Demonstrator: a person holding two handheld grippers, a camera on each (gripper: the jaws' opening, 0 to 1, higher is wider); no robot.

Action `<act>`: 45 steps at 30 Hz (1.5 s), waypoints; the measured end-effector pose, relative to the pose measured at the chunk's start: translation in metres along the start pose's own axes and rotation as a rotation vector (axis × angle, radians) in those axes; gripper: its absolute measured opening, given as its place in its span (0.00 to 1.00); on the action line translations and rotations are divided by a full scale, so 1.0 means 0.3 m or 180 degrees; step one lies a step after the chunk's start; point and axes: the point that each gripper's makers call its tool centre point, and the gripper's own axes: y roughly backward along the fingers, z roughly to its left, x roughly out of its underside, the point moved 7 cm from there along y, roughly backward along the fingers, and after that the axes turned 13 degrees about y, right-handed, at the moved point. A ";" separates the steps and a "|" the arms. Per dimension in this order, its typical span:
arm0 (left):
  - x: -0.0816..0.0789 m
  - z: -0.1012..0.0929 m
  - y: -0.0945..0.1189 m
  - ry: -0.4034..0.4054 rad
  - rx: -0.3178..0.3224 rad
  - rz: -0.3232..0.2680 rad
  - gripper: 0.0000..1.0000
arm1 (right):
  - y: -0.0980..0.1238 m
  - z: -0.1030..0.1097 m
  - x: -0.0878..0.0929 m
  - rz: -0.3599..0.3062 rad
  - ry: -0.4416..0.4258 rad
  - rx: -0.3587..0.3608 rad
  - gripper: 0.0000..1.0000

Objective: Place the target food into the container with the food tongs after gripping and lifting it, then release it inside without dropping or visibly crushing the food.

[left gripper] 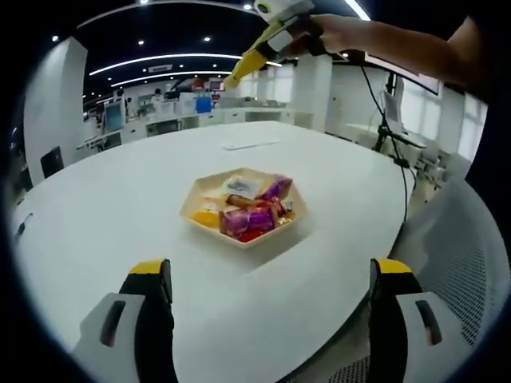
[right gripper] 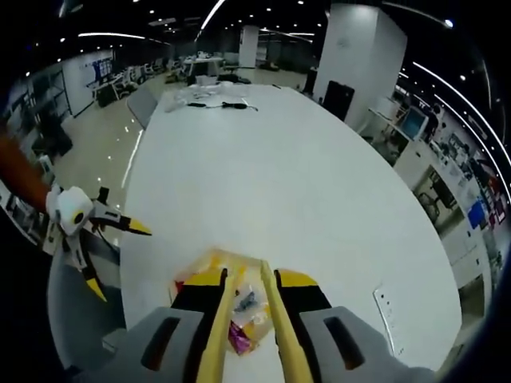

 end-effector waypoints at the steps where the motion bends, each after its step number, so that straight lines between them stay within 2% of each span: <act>1: -0.003 -0.002 0.000 0.0001 0.0013 -0.0021 0.99 | 0.003 0.002 0.001 -0.0006 0.0000 0.0002 0.22; 5: 0.001 -0.002 -0.002 0.0002 0.0016 -0.0002 0.99 | 0.020 -0.003 0.006 -0.0104 -0.0052 0.0042 0.22; 8: 0.002 -0.007 -0.003 0.0013 0.0022 0.0025 0.99 | 0.040 -0.012 -0.002 -0.0313 -0.0056 0.0157 0.21; 10: 0.001 -0.023 -0.008 0.0027 0.0066 0.0041 0.99 | 0.063 -0.005 -0.006 -0.0446 -0.0213 0.0197 0.21; 12: 0.009 -0.042 -0.015 -0.0116 0.0156 0.0100 0.99 | 0.080 -0.003 -0.012 -0.0588 -0.0209 0.0207 0.21; 14: 0.008 -0.054 -0.015 -0.0126 0.0217 0.0090 0.99 | 0.094 0.004 -0.022 -0.0722 -0.0122 0.0270 0.21; 15: 0.008 -0.058 -0.015 -0.0153 0.0238 0.0088 0.99 | 0.100 0.014 -0.018 -0.0750 -0.0178 0.0224 0.21; 17: 0.004 -0.053 -0.017 -0.0260 0.0212 0.0088 0.99 | 0.106 0.006 -0.007 -0.0760 -0.0190 0.0312 0.21; 18: 0.003 -0.055 -0.019 -0.0220 0.0246 0.0074 0.99 | 0.116 0.011 -0.012 -0.0963 -0.0162 0.0299 0.21; 19: 0.007 -0.062 -0.020 -0.0207 0.0287 0.0092 0.99 | 0.123 0.016 -0.008 -0.1034 -0.0282 0.0304 0.22; 20: 0.017 -0.071 -0.024 -0.0251 0.0330 0.0178 0.99 | 0.137 0.014 0.011 -0.1052 -0.0448 0.0404 0.22; 23: 0.015 -0.078 -0.027 -0.0255 0.0363 0.0169 0.99 | 0.169 0.040 0.025 -0.1194 -0.0354 0.0361 0.22; 28: 0.019 -0.075 -0.025 -0.0212 0.0359 0.0211 0.99 | 0.239 0.075 0.054 -0.1411 -0.0365 0.0284 0.23; 31: 0.001 -0.059 -0.019 -0.0102 0.0303 0.0115 0.99 | 0.280 0.108 0.069 -0.1545 -0.0280 0.0237 0.24; 32: -0.011 -0.053 -0.013 0.0051 0.0340 0.0070 0.99 | 0.290 0.119 0.071 -0.1618 -0.0267 0.0195 0.24; 34: -0.033 -0.045 -0.001 0.0077 0.0412 0.0021 0.99 | 0.310 0.138 0.091 -0.1656 -0.0136 0.0147 0.25; 35: -0.055 -0.042 0.005 0.0122 0.0448 0.0031 0.98 | 0.323 0.150 0.102 -0.1676 -0.0126 0.0115 0.25; 37: -0.118 -0.051 0.013 0.0156 0.0586 -0.0098 0.96 | 0.343 0.166 0.112 -0.1787 -0.0124 0.0039 0.25; 40: -0.258 -0.061 0.026 0.0016 0.0778 -0.0285 0.95 | 0.375 0.206 0.131 -0.1997 -0.0083 -0.0059 0.25; 45: -0.424 -0.119 0.028 -0.0270 0.1137 -0.0343 0.85 | 0.402 0.265 0.171 -0.2128 -0.0059 -0.0158 0.25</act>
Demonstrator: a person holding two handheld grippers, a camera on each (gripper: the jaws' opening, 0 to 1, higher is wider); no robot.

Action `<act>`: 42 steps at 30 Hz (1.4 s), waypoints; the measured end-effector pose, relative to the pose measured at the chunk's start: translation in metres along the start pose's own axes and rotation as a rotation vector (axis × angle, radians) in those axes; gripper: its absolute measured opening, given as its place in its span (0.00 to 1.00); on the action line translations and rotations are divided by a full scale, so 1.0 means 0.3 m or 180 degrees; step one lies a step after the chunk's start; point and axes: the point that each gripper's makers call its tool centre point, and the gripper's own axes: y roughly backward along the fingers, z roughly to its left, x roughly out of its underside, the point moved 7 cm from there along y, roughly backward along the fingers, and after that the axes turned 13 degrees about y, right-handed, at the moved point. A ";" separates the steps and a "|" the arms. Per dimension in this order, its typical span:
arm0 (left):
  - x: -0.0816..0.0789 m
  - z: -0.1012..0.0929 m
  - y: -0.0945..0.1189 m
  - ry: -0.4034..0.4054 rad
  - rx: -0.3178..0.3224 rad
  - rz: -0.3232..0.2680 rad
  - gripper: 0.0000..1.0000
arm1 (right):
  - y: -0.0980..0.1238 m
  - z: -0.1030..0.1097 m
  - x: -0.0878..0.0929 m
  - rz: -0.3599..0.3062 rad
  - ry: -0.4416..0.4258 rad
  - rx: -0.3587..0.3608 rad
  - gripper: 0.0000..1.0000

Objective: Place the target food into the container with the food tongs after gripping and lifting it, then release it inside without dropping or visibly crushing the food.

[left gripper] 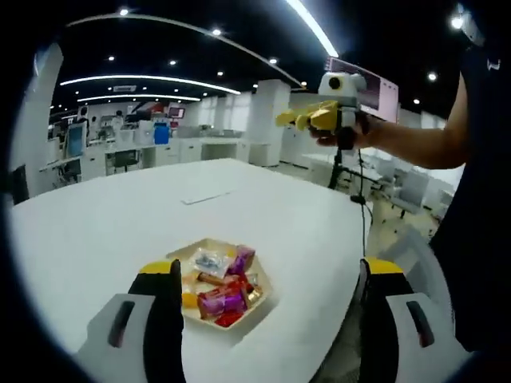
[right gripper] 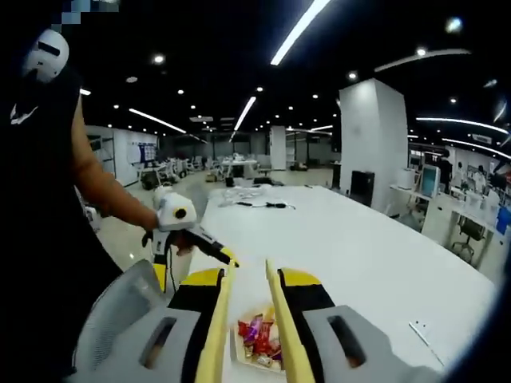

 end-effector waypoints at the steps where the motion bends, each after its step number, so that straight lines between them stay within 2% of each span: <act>1: -0.028 -0.012 -0.010 -0.0067 0.0060 -0.0022 0.84 | 0.006 0.011 0.001 -0.0026 0.0009 0.0001 0.25; 2: -0.067 -0.039 -0.024 -0.0169 0.0198 -0.0009 0.81 | 0.017 0.028 0.002 -0.0065 -0.0008 -0.0024 0.25; 4: -0.120 -0.082 -0.051 -0.0373 0.0349 0.0056 0.73 | 0.033 0.055 0.001 -0.0146 -0.0009 -0.0080 0.26; 5: -0.127 -0.087 -0.056 -0.0411 0.0372 0.0061 0.69 | 0.039 0.064 0.001 -0.0183 -0.0026 -0.0092 0.26; 6: -0.155 -0.104 -0.075 -0.0509 0.0420 0.0040 0.67 | 0.046 0.093 -0.003 -0.0291 -0.0139 -0.0233 0.26; 9: -0.195 -0.142 -0.114 -0.0408 0.0573 -0.0028 0.65 | 0.058 0.128 0.010 -0.0241 -0.0047 -0.0286 0.25; 11: -0.199 -0.161 -0.135 -0.0414 0.0656 -0.0007 0.63 | 0.063 0.143 0.010 -0.0228 -0.0047 -0.0311 0.24; 15: -0.197 -0.223 -0.172 -0.0443 0.0889 0.0058 0.56 | 0.080 0.165 0.005 -0.0329 -0.0074 -0.0314 0.25; 20: -0.184 -0.263 -0.189 -0.0410 0.1012 0.0072 0.47 | 0.088 0.197 0.017 -0.0345 -0.0065 -0.0326 0.25; 27: -0.186 -0.298 -0.192 -0.0446 0.1104 0.0079 0.37 | 0.063 0.220 0.020 -0.0384 -0.0076 -0.0403 0.25; 29: -0.186 -0.304 -0.194 -0.0593 0.1065 0.0063 0.32 | 0.053 0.224 0.027 -0.0402 -0.0109 -0.0428 0.25; 31: -0.185 -0.309 -0.200 -0.0605 0.1087 0.0081 0.29 | 0.052 0.230 0.033 -0.0424 -0.0132 -0.0420 0.25; 35: -0.182 -0.329 -0.220 -0.0655 0.1136 0.0191 0.25 | 0.067 0.236 0.043 -0.0458 -0.0180 -0.0420 0.25; 42: -0.197 -0.329 -0.231 -0.0612 0.1193 0.0196 0.24 | 0.089 0.226 0.039 -0.0510 -0.0194 -0.0400 0.25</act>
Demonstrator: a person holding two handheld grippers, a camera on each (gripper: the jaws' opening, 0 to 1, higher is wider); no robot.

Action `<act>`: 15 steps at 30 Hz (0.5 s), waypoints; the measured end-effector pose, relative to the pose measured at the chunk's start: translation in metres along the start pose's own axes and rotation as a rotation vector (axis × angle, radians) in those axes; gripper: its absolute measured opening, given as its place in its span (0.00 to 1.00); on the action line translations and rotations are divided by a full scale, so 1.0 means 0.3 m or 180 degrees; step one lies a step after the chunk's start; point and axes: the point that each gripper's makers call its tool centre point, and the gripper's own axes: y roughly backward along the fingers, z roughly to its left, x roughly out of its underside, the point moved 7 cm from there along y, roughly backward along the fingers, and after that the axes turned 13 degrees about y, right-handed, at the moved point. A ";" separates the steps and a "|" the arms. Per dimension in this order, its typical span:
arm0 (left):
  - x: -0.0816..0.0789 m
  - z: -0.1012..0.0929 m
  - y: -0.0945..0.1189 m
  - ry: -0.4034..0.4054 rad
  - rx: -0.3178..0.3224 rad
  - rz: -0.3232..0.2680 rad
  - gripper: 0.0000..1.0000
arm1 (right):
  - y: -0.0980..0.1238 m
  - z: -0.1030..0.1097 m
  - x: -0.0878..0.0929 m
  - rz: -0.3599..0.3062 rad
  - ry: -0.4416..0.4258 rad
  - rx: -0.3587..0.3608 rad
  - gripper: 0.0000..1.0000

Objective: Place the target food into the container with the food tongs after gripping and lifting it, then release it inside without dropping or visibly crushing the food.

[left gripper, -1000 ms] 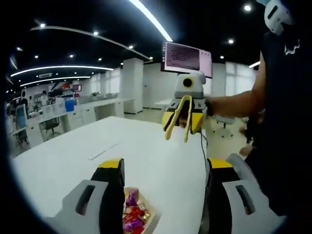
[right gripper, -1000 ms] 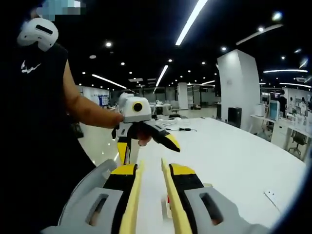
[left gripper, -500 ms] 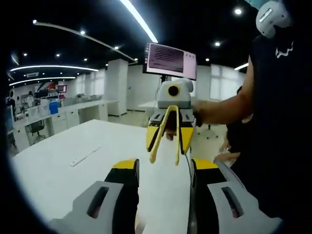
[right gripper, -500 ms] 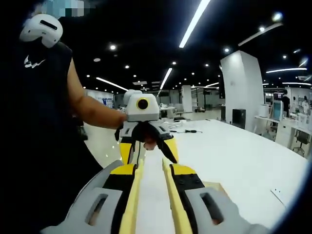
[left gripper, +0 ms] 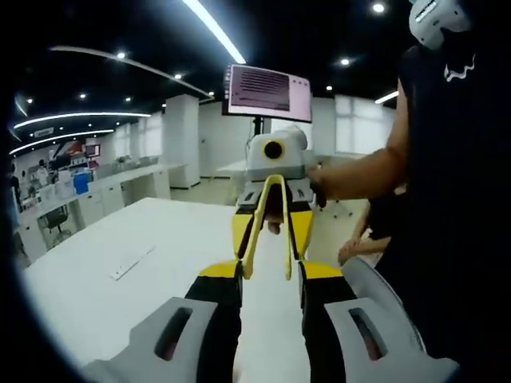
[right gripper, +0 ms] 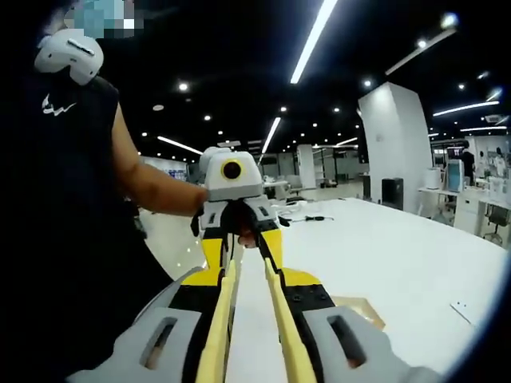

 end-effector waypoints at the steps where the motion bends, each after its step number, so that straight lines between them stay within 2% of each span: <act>1: -0.001 0.003 0.001 0.0045 0.0031 0.0002 0.23 | 0.003 0.001 -0.002 -0.0012 0.0004 -0.0017 0.25; 2: -0.001 0.007 0.003 0.0084 0.0026 0.0012 0.20 | 0.003 0.006 -0.002 -0.0021 0.0010 -0.0056 0.25; 3: -0.003 0.003 0.003 0.0133 0.0104 0.0001 0.21 | 0.005 0.005 -0.003 -0.0034 0.0017 -0.0056 0.25; 8: -0.007 -0.005 -0.013 0.0040 0.0077 0.0072 0.19 | 0.013 0.004 -0.001 -0.0005 0.0050 -0.0083 0.25; 12: -0.010 -0.004 -0.013 0.0012 0.0029 0.0150 0.11 | 0.011 0.003 0.003 -0.0024 0.0070 -0.0081 0.23; 13: -0.003 -0.001 -0.013 0.0003 -0.0016 0.0225 0.07 | 0.005 0.003 0.008 0.0026 0.0155 -0.0088 0.21; 15: 0.002 0.003 -0.011 0.0017 -0.0048 0.0259 0.02 | 0.000 0.004 0.021 0.0159 0.0199 -0.0066 0.20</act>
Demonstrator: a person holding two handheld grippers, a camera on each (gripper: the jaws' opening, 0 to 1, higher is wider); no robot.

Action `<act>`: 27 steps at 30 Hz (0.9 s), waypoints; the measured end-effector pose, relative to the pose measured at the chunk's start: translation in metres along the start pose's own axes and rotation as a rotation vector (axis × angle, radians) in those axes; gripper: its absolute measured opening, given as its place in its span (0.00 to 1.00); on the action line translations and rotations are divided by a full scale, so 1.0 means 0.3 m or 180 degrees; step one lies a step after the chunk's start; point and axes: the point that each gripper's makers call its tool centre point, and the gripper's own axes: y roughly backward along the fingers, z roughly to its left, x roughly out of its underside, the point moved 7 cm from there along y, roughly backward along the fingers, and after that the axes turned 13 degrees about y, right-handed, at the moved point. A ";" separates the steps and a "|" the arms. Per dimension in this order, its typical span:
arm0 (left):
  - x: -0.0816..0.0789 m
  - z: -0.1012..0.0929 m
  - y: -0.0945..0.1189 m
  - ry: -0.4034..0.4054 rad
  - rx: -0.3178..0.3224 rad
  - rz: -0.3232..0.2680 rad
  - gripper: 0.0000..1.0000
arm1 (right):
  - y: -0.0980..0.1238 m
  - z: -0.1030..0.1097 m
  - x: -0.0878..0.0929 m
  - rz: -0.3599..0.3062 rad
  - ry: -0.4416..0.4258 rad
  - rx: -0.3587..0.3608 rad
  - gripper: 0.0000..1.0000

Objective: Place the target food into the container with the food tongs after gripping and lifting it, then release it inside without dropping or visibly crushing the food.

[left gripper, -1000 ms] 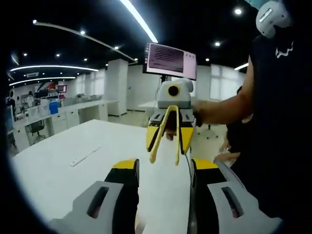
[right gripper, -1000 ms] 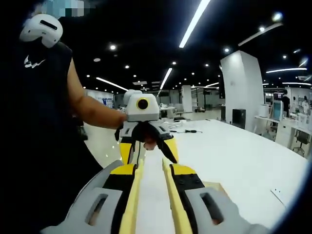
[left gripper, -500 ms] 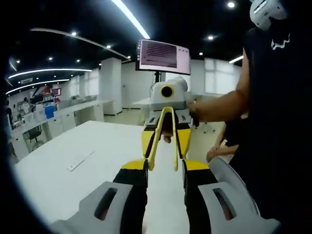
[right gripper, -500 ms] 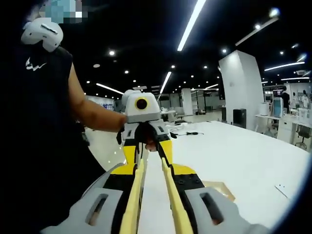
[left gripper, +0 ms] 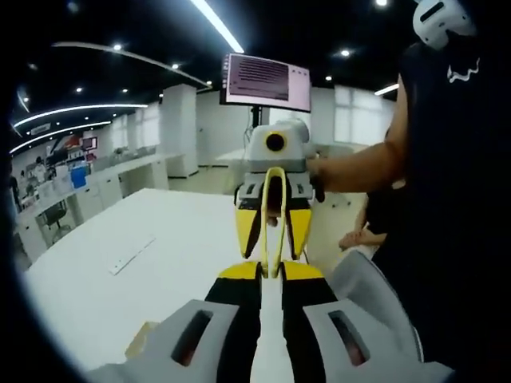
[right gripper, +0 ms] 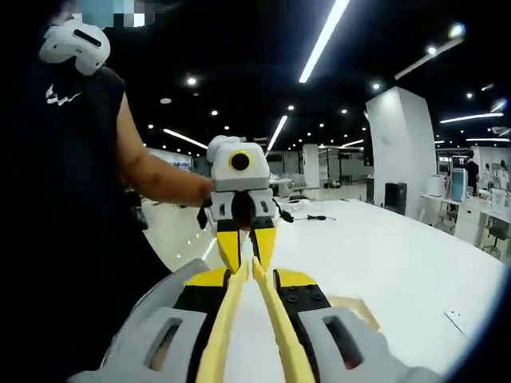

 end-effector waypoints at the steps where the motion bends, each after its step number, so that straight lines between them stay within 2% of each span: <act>1: -0.001 0.001 0.002 -0.0007 -0.0011 -0.0006 0.02 | -0.002 0.002 0.002 0.0004 -0.0054 -0.0008 0.20; 6: -0.015 -0.001 0.019 -0.0042 -0.0090 -0.0020 0.00 | 0.027 -0.009 0.016 0.0075 -0.0129 0.0103 0.22; 10: -0.009 0.010 0.040 -0.0039 -0.0143 -0.0016 0.00 | 0.068 -0.026 -0.009 -0.0009 -0.0133 0.0298 0.29; 12: -0.007 0.015 0.043 -0.0052 -0.0176 -0.0017 0.00 | 0.085 -0.026 -0.013 0.0012 -0.0143 0.0322 0.29; 15: -0.014 0.017 0.045 -0.0056 -0.0168 -0.0081 0.00 | 0.102 -0.027 -0.006 0.0010 -0.0170 0.0415 0.29; 16: -0.016 0.018 0.044 -0.0050 -0.0170 -0.0098 0.00 | 0.103 -0.024 0.001 -0.0049 -0.0242 0.0432 0.31; 20: -0.027 0.010 0.038 -0.0022 -0.0147 -0.0170 0.00 | 0.108 -0.017 0.034 0.0022 -0.0286 0.0480 0.33; 25: -0.044 0.012 0.041 0.0044 -0.0108 -0.0263 0.00 | 0.125 -0.011 0.034 -0.0046 -0.0337 0.0559 0.35; 27: -0.052 0.010 0.044 0.0054 -0.0087 -0.0311 0.00 | 0.130 -0.009 0.042 -0.0064 -0.0415 0.0558 0.32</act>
